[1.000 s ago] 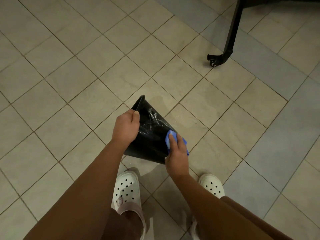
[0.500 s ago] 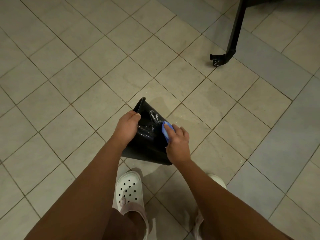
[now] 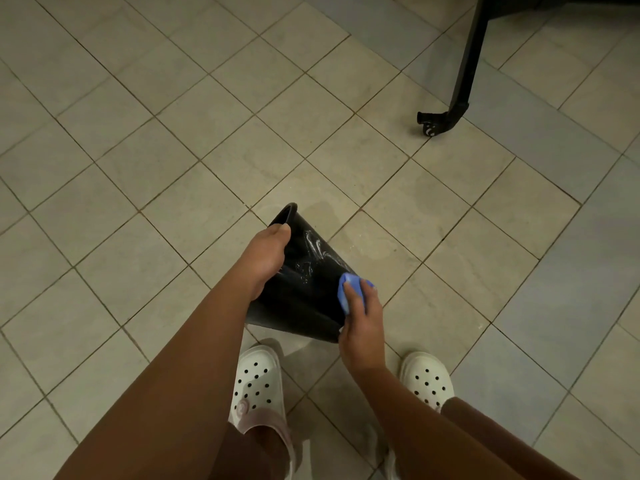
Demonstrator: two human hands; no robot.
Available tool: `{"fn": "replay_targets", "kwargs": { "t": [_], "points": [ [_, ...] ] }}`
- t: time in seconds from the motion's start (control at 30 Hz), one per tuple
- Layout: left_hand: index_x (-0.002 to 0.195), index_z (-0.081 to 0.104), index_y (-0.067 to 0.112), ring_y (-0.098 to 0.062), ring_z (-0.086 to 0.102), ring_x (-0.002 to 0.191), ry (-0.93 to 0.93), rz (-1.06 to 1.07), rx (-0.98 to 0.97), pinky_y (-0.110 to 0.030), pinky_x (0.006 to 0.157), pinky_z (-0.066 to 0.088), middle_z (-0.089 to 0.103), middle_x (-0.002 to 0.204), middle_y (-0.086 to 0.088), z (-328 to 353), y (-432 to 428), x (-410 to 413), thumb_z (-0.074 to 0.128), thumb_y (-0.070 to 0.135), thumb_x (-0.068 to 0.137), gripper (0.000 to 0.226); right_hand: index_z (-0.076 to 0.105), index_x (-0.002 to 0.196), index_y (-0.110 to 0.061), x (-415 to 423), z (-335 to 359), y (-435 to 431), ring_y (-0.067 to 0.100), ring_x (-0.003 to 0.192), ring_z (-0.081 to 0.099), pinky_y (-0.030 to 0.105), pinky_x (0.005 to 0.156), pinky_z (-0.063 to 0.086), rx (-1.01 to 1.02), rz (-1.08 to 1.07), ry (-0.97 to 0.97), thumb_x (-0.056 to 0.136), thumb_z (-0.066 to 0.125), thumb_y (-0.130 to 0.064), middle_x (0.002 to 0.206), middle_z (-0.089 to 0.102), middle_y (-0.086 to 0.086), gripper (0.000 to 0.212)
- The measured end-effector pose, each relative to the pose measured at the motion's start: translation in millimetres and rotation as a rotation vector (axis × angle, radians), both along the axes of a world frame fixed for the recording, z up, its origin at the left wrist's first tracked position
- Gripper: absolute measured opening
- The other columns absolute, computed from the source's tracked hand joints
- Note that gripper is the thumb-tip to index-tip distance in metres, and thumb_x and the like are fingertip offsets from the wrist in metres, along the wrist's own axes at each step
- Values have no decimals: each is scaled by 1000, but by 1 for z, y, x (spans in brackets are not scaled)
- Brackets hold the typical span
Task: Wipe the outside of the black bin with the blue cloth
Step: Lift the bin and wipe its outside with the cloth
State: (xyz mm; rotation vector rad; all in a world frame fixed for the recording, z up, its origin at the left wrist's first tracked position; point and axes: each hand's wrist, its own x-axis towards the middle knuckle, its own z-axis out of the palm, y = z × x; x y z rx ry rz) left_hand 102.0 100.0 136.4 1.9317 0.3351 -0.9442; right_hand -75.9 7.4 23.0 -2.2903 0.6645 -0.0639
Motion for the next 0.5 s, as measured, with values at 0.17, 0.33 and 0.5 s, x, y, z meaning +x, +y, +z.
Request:
{"fn": "replay_targets", "kwargs": {
  "t": [0.17,0.33,0.5],
  "points": [
    [101,58,22,-20,59,90,-35,57,11,-32,72,43,60,93,-1,-4,-1,2,35,32,102,25,31,140,-25,3,10,26,37,138,17,54,105,31,-91,195,-140,69,69,11,148,19,10,88],
    [116,60,13,-21,57,100,-40,99,18,-35,90,43,62,107,-3,-6,-2,0,34,29,103,33,37,137,-23,43,27,30,39,135,29,51,107,31,-17,245,-238,72,62,13,144,35,14,78],
    [113,59,18,-23,61,79,-24,163,22,-31,63,45,63,90,-9,-7,5,-1,33,29,103,30,46,136,-17,62,31,18,36,131,36,48,108,34,34,183,-173,80,60,7,140,41,19,62]
  ]
}}
